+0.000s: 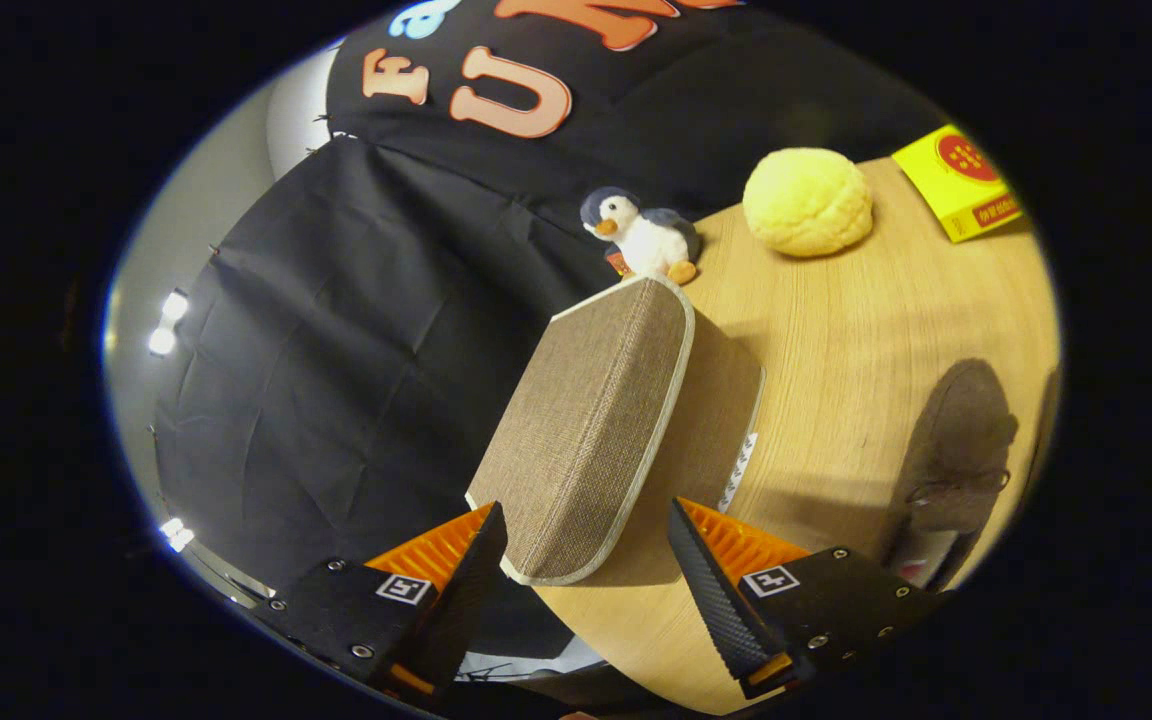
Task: Open the storage box then place both shoes into the box .Put the left shoe in first, then the right shoe, with the right side of both shoes facing outward in a uniform manner.
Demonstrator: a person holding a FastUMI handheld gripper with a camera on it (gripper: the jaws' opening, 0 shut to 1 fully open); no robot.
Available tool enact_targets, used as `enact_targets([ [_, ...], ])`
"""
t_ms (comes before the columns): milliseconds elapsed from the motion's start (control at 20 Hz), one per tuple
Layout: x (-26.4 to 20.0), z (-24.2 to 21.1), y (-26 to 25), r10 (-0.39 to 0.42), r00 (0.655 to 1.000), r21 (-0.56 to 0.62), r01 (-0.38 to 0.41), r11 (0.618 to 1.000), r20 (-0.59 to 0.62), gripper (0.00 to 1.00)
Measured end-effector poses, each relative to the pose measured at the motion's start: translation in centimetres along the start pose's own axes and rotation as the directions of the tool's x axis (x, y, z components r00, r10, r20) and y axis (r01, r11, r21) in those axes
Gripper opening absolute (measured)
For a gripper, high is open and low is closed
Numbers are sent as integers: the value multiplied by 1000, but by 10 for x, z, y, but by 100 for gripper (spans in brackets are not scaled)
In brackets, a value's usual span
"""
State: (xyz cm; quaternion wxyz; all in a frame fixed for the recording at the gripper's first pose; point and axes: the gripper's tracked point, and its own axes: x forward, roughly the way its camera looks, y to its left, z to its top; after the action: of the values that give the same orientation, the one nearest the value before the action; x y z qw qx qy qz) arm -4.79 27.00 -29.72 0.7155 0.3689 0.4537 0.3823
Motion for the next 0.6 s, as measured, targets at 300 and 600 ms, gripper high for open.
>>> enact_targets([
  [300, 29, -14, -5, 156, 987, 187, -146, 972, -42, 96],
  [600, 41, -9, 1, 277, 960, 330, -274, 903, 40, 89],
])
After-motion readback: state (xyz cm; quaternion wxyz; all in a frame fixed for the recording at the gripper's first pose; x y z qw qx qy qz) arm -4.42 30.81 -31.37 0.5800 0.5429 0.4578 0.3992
